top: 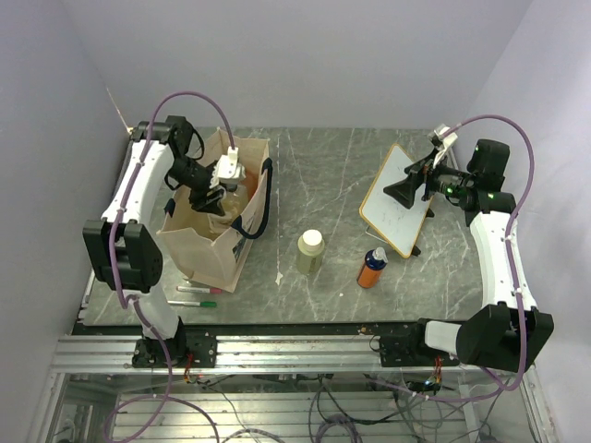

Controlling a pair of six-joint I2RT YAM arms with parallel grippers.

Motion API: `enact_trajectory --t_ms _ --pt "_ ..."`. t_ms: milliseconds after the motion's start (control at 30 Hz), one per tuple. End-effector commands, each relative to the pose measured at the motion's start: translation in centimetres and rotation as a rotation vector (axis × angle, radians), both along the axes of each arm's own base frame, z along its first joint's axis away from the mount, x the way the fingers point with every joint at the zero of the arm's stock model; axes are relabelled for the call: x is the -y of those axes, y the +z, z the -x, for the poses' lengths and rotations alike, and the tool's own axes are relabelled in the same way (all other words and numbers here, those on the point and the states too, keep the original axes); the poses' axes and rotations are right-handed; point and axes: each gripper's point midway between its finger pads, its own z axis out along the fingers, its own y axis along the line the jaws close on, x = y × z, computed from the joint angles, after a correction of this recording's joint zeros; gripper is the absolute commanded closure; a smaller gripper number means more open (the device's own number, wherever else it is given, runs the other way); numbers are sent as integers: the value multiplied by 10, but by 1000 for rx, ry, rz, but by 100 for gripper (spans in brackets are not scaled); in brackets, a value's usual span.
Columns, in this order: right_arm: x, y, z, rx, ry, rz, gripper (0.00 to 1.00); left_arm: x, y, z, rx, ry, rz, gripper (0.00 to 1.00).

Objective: Place the personal care products into the canvas bag
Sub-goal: Place the care product in the canvas bag.

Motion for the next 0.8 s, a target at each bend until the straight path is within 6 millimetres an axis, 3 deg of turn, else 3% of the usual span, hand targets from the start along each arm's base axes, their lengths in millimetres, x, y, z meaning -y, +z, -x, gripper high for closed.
enact_trajectory --t_ms 0,300,767 --pt "2 4 3 21 -10 0 0 14 2 0 58 -84 45 93" --pt "2 4 4 24 -13 -2 0 15 -21 -8 58 -161 11 93" --pt "2 5 5 25 -20 0 0 21 -30 -26 99 -225 -7 92"
